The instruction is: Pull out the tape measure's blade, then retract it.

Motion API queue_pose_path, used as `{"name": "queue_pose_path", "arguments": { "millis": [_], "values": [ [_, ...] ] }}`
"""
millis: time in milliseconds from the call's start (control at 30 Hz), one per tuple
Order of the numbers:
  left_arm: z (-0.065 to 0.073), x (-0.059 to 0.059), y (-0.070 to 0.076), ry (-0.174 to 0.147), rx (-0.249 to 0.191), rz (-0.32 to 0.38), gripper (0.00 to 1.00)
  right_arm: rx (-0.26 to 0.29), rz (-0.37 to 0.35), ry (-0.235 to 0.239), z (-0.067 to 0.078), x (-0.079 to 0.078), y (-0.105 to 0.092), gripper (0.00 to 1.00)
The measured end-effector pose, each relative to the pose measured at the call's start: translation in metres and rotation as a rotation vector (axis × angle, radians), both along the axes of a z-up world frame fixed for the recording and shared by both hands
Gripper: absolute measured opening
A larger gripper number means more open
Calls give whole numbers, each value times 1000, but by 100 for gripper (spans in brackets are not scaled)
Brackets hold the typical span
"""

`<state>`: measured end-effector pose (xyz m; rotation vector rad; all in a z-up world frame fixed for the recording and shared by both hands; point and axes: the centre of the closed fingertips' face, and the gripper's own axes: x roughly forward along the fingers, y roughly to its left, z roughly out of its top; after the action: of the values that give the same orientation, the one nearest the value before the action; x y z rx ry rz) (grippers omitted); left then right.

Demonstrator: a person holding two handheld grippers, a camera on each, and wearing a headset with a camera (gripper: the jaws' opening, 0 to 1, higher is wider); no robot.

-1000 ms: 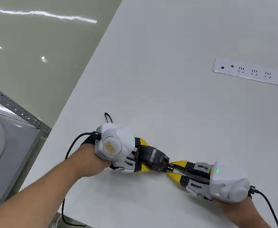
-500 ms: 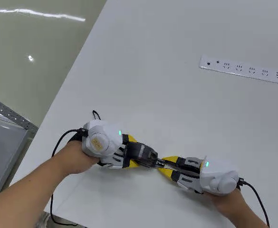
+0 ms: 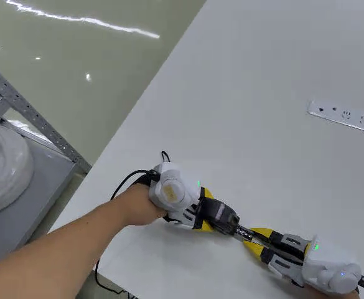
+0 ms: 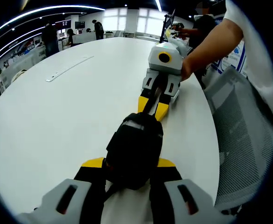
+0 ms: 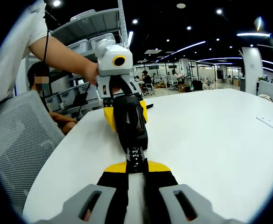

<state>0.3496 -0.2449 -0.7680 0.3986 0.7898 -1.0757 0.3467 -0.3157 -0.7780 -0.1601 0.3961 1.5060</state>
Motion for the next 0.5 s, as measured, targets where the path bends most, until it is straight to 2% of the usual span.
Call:
{"name": "queue_pose_path", "arguments": {
  "millis": [100,500],
  "values": [
    [0,0,0,1,-2,3,32,-1,1,-10,0,0,-4,11],
    [0,1,0,0,-7,0,32,-1,-22,-1,2,1,-20,11]
  ]
}}
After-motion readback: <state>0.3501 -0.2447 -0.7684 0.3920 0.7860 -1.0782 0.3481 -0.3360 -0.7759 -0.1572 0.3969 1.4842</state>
